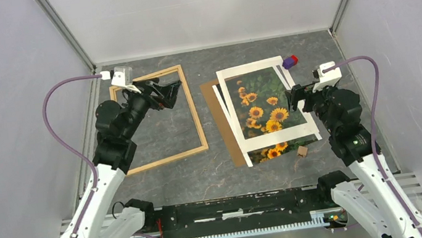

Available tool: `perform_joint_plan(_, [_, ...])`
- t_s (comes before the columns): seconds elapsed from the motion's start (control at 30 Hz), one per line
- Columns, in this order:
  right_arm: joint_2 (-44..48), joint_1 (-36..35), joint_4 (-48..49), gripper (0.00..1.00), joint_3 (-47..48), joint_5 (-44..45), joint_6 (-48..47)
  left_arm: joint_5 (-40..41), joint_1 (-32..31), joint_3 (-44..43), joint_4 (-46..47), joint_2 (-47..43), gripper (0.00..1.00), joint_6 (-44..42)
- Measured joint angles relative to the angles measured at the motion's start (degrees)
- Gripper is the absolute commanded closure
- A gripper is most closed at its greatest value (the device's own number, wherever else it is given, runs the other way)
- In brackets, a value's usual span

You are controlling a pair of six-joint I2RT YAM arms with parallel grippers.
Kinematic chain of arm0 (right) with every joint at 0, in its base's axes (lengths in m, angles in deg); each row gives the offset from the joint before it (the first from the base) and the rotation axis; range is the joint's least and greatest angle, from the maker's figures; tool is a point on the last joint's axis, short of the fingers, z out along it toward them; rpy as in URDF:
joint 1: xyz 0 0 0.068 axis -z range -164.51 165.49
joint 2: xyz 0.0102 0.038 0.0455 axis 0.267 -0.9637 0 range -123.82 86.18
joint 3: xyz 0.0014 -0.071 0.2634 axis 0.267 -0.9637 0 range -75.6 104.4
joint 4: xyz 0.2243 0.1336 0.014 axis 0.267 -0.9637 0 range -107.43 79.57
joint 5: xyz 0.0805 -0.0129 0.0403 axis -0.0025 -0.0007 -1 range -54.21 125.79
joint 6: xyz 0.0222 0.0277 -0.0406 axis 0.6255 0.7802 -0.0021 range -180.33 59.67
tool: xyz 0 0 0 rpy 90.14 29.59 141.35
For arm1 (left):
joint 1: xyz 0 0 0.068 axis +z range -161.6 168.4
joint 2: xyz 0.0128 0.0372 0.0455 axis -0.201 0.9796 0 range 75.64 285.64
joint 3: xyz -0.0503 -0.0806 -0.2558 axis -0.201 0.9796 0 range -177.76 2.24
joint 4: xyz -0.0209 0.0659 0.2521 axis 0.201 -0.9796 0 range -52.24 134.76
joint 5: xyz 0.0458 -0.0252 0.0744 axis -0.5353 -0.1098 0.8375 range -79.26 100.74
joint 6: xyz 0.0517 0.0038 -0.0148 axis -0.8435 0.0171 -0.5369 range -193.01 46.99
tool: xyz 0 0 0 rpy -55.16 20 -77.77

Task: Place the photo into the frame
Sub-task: Pick up the photo frame item at the center of the board.

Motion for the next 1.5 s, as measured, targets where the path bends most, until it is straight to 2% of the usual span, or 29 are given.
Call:
perform_joint_plan(0.17, [0.13, 0.0, 0.07, 0.02, -0.5, 1.92, 0.39, 0.13, -1.62, 0.0, 0.94, 1.84, 0.0, 2.21])
perform_joint_plan(0.3, [-2.08, 0.0, -0.31, 0.02, -1.88, 4.17, 0.26, -1.51, -3.69, -0.55, 0.79, 7.58, 0.0, 5.4])
perform_joint_plan(0.47, [-11.45, 0.0, 0.52, 0.02, -3.28, 5.07, 0.2, -9.66, -5.73, -5.44, -1.27, 22.29, 0.0, 10.23])
perform_joint_plan(0.67, [-25.38, 0.79, 1.75, 0.02, -4.11, 6.1, 1.33, -16.13, -10.23, -7.41, -4.55, 32.48, 0.0, 14.8])
perform_joint_plan(0.83, [-29.94, 7.76, 5.29, 0.02, -5.25, 4.28, 4.02, -17.68, -16.35, -11.5, -8.39, 39.74, 0.04, 16.79])
perform_joint_plan(1.03, [-33.38, 17.4, 8.66, 0.04, -6.91, -0.79, 5.81, -12.96, -20.74, -14.53, -16.68, 45.31, 0.05, 18.01])
perform_joint_plan(1.17, [-35.67, 23.56, 10.91, 0.1, -7.87, -5.11, 6.99, -7.06, -21.59, -14.58, -21.07, 45.7, 0.05, 19.12])
perform_joint_plan(1.33, [-39.43, 25.4, 13.22, 0.13, -8.63, -10.25, 7.91, -0.24, -22.4, -15.82, -25.33, 46.34, 0.05, 20.31])
perform_joint_plan(1.5, [-43.01, 25.4, 14.36, 0.13, -8.57, -11.26, 7.3, 5.44, -23.04, -16.81, -27.76, 47.43, 0.06, 20.63])
